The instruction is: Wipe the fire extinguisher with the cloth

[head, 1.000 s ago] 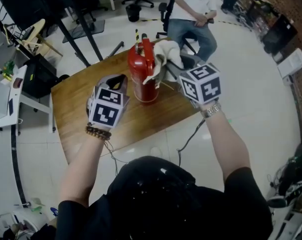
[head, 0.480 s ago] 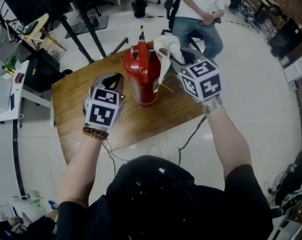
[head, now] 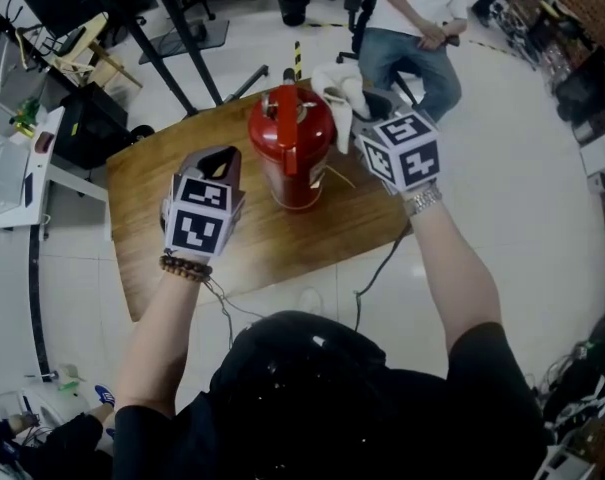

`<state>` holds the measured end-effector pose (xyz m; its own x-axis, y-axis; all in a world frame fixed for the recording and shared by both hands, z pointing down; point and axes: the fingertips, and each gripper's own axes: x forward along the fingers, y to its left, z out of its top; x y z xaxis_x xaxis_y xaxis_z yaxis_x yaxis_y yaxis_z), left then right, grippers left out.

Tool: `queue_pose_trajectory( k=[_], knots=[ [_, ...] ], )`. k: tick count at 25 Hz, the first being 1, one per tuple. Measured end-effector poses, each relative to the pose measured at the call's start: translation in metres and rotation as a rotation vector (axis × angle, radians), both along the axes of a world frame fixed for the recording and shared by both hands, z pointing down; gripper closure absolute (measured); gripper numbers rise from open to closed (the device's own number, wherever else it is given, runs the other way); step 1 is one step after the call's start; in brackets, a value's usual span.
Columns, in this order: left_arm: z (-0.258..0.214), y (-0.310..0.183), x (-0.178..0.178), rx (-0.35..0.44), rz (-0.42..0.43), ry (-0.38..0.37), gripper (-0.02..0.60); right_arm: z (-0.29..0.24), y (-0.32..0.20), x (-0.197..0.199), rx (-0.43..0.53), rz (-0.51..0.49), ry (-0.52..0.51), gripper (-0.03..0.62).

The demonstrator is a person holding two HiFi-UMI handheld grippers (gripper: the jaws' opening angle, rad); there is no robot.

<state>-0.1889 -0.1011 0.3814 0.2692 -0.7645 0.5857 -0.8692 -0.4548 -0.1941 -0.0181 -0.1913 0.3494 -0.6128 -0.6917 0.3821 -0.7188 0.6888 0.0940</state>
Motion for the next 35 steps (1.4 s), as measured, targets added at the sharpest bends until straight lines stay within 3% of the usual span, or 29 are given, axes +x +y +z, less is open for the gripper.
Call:
queue_pose_trajectory(
  k=[15, 24, 35],
  knots=[
    [0.02, -0.005, -0.021, -0.045, -0.064, -0.013, 0.581, 0.03, -0.032, -0.014, -0.039, -0.01, -0.015, 0.433],
    [0.021, 0.006, -0.014, -0.034, -0.011, -0.002, 0.581, 0.018, -0.013, 0.038, 0.004, 0.153, -0.046, 0.433],
    [0.004, 0.061, -0.016, 0.005, 0.14, 0.03, 0.581, -0.011, 0.088, 0.071, 0.063, 0.36, -0.016, 0.433]
  ],
)
